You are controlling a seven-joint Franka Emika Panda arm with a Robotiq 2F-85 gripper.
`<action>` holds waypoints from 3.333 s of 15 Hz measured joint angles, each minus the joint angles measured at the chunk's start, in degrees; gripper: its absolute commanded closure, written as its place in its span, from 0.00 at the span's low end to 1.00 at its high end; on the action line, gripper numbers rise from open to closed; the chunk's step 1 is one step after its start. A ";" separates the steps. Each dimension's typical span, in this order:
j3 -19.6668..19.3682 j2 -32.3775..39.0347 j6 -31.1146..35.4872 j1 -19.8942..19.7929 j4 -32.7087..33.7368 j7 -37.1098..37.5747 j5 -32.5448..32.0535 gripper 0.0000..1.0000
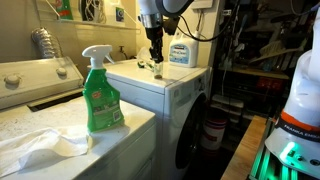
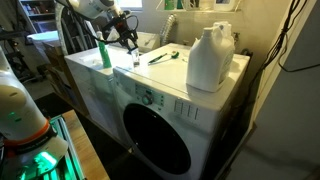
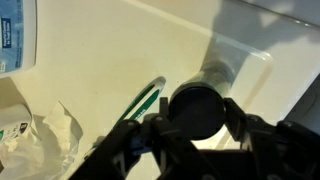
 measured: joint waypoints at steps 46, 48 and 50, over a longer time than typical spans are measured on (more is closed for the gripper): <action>-22.09 16.67 11.09 -14.32 10.59 18.31 30.88 0.70; -22.46 16.73 11.21 -14.71 10.55 18.88 32.16 0.70; -22.80 16.76 11.30 -15.03 10.55 19.20 33.01 0.20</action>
